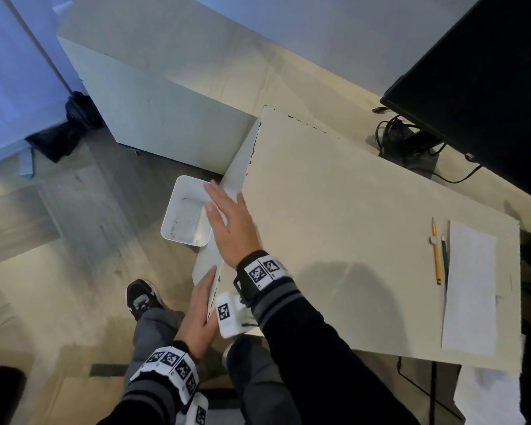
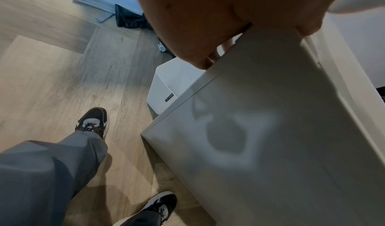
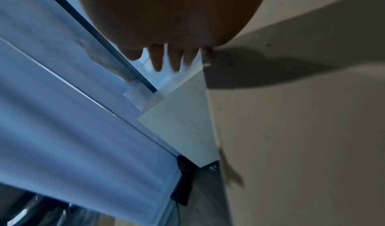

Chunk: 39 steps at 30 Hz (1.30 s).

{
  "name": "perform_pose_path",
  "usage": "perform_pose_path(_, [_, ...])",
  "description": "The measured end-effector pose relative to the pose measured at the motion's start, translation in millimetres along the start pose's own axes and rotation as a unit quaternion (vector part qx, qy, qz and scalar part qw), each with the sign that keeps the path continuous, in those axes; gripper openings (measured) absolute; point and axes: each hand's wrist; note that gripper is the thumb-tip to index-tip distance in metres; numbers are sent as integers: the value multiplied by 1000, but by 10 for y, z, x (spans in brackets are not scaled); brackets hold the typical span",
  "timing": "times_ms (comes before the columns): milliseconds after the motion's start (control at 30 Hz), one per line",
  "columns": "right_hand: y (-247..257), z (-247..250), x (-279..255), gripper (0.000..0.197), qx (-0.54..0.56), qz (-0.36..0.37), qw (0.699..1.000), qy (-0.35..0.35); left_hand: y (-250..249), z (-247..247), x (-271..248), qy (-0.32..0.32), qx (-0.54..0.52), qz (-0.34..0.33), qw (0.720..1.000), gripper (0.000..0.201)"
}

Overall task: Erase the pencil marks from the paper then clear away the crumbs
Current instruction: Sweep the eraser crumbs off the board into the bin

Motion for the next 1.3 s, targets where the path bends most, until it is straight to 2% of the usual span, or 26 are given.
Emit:
perform_pose_path(33, [29, 117, -10, 39, 64, -27, 997, -19, 4, 1, -1, 2, -1, 4, 1000, 81])
perform_pose_path(100, [-162, 503, 5, 37, 106, -92, 980, -144, -18, 6, -12, 5, 5, 22, 1000, 84])
perform_pose_path(167, [-618, 1036, -12, 40, 42, -174, 950, -256, -28, 18, -26, 17, 5, 35, 999, 84])
perform_pose_path(200, [-876, 1265, -52, 45, -12, -219, 934, -282, -22, 23, -39, 23, 4, 35, 999, 85])
perform_pose_path(267, [-1236, 1467, -168, 56, -125, -299, 907, -269, 8, 17, -67, 26, 0, 36, 999, 86])
perform_pose_path(333, [-1248, 1214, -257, 64, -217, -327, 891, -226, 20, 0, -84, 19, -9, 45, 999, 85])
perform_pose_path(367, [-1113, 986, -266, 65, -239, -296, 903, -201, 20, -7, -89, 16, -11, 46, 999, 85])
perform_pose_path(433, [-736, 507, -235, 67, -249, -162, 947, -120, 7, 2, -91, 21, -8, 48, 999, 85])
perform_pose_path(500, [-328, 160, -219, 62, -244, 20, 969, 24, 4, 19, -90, 31, 0, 42, 999, 86])
perform_pose_path(533, [-176, 94, -195, 57, -208, 79, 971, 88, 9, 23, -88, 32, 2, 38, 999, 86])
perform_pose_path(567, [-107, 104, -153, 53, -147, 96, 978, 111, 11, 25, -87, 32, 2, 38, 999, 86])
perform_pose_path(600, [-97, 192, -109, 50, -78, 76, 990, 90, 12, 21, -86, 32, 2, 40, 999, 86])
perform_pose_path(667, [-319, 507, -45, 51, -31, 4, 998, -52, 25, 6, -102, 25, -4, 41, 999, 83])
perform_pose_path(700, [-504, 678, -26, 54, -67, -43, 989, -125, 35, 0, -109, 19, -8, 41, 999, 81])
perform_pose_path(733, [-680, 826, -35, 59, -117, -105, 974, -163, 39, -2, -111, 15, -11, 42, 999, 80])
perform_pose_path(800, [-837, 880, -109, 71, -249, -217, 933, -144, 43, -7, -112, 14, -15, 44, 999, 79])
perform_pose_path(833, [-799, 764, -148, 74, -300, -226, 919, -123, 41, -8, -113, 15, -16, 44, 999, 80])
perform_pose_path(900, [-515, 439, -195, 79, -322, -158, 931, -62, 35, -3, -106, 19, -13, 39, 999, 82])
perform_pose_path(1000, [-128, 151, -252, 76, -283, 48, 957, 51, 33, 20, -88, 26, -9, 40, 999, 85])
perform_pose_path(1033, [-115, 175, -276, 71, -259, 82, 961, 59, 35, 22, -86, 29, -8, 43, 999, 85])
perform_pose_path(1067, [-167, 251, -289, 66, -224, 82, 970, 44, 36, 19, -85, 29, -6, 43, 999, 84])
perform_pose_path(1133, [-324, 448, -354, 48, -109, 26, 991, -79, 40, 14, -96, 25, -6, 42, 999, 82])
perform_pose_path(1167, [-395, 552, -412, 32, -45, -18, 986, -159, 33, 15, -104, 23, -8, 45, 999, 81])
perform_pose_path(1200, [-417, 624, -457, 22, 23, -86, 976, -201, 30, 16, -105, 21, -10, 50, 998, 81])
perform_pose_path(1233, [-381, 643, -486, 29, 72, -163, 965, -192, 20, 15, -109, 21, -13, 53, 998, 80])
perform_pose_path(1300, [-195, 532, -477, 39, 101, -251, 960, -74, 4, 19, -117, 21, -13, 55, 998, 79])
Point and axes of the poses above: each hand's wrist, its own x-axis towards the middle knuckle, its own z-axis out of the back of the hand, y = z × x, and after that the axes turned 12 degrees about -y, right-handed
